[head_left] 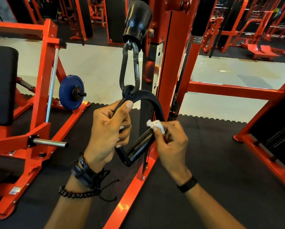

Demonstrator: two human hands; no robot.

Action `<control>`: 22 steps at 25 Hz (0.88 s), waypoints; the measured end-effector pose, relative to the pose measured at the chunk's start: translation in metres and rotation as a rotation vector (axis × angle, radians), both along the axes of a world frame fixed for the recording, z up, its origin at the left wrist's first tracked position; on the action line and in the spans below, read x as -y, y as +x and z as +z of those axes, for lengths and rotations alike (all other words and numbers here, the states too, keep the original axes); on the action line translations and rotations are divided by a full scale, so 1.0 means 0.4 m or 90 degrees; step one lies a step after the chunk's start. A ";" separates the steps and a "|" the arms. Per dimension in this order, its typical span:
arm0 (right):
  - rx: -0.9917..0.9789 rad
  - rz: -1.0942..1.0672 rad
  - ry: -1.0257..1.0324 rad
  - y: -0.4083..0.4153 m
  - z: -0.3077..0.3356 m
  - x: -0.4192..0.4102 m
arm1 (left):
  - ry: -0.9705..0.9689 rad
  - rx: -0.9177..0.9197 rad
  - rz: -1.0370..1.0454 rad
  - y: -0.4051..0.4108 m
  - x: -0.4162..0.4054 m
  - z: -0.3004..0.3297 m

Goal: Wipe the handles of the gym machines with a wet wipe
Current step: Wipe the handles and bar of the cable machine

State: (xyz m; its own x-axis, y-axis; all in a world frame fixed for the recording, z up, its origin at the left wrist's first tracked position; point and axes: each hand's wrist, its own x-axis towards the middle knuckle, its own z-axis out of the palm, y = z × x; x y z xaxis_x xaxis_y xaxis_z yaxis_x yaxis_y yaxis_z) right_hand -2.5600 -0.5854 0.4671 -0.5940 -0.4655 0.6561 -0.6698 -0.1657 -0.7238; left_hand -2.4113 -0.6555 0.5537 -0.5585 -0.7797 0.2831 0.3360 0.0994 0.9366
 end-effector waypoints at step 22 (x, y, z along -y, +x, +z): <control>0.063 0.014 -0.027 -0.001 -0.025 0.000 | 0.007 0.009 -0.011 0.005 -0.009 0.005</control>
